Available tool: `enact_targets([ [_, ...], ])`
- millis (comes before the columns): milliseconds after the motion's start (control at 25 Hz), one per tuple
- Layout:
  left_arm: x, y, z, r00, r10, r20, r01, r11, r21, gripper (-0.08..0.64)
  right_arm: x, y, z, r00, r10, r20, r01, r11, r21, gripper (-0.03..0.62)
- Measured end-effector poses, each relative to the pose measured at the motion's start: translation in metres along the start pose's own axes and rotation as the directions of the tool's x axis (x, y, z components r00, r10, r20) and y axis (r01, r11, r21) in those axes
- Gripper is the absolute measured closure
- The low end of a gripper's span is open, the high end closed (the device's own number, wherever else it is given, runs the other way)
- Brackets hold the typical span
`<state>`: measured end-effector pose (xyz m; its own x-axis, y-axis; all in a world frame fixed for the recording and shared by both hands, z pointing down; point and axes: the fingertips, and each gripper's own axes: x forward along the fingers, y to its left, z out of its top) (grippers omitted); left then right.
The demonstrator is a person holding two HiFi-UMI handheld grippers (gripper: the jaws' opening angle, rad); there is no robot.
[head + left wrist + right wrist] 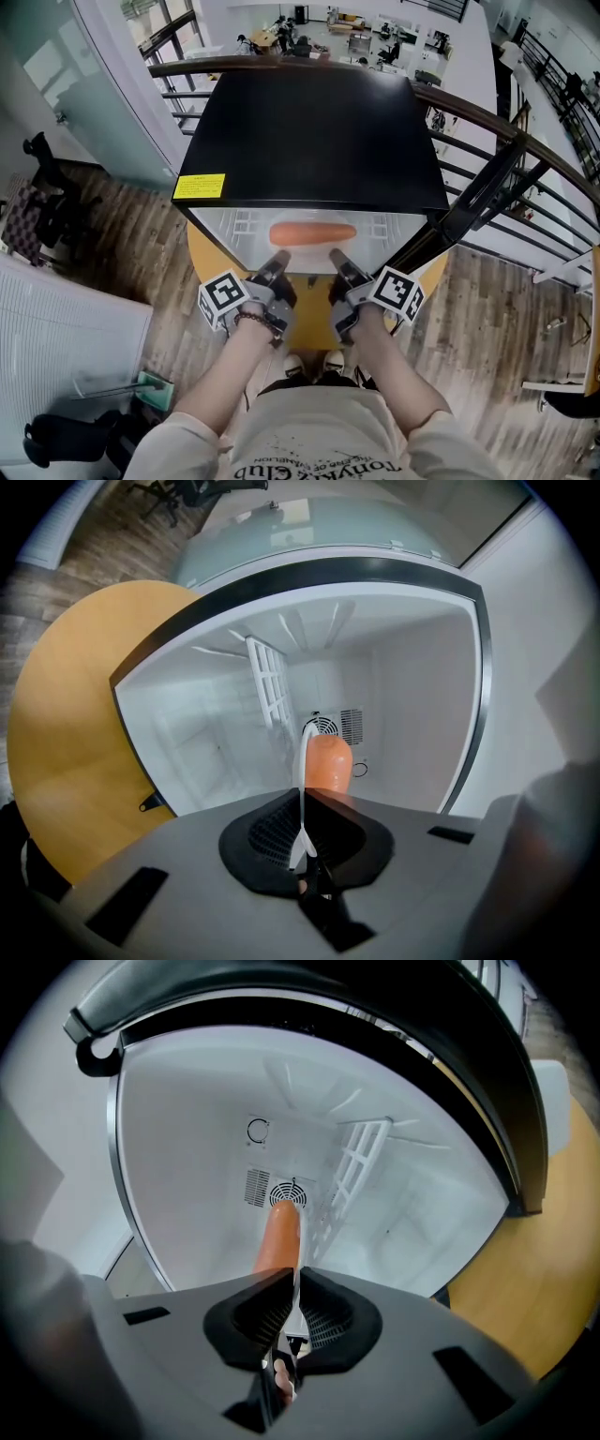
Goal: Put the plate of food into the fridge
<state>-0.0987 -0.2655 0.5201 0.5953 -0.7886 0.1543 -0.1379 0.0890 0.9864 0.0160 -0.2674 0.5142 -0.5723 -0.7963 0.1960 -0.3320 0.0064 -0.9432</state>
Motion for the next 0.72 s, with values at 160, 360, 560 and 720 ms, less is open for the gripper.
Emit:
enact_targets([
  [160,0.011,0.001,0.005,1.0,0.008,0.002,-0.008,1.0,-0.011,0.529,0.008,-0.003,0.008,1.0,-0.011,0.008,0.011,1.0,0.001,0.549],
  [360,0.022,0.003,0.011,1.0,0.001,0.001,-0.001,1.0,-0.017,0.529,0.019,-0.007,0.017,1.0,-0.011,0.015,0.011,1.0,-0.005,0.55],
  [560,0.024,0.002,0.014,1.0,0.011,0.004,-0.011,1.0,-0.027,0.529,0.022,-0.005,0.018,0.999,-0.029,0.013,0.029,1.0,-0.002,0.549],
  [720,0.03,0.002,0.017,1.0,0.028,0.007,-0.028,0.999,-0.035,0.529,0.026,-0.006,0.024,0.999,-0.036,0.024,0.036,0.999,-0.002,0.549],
])
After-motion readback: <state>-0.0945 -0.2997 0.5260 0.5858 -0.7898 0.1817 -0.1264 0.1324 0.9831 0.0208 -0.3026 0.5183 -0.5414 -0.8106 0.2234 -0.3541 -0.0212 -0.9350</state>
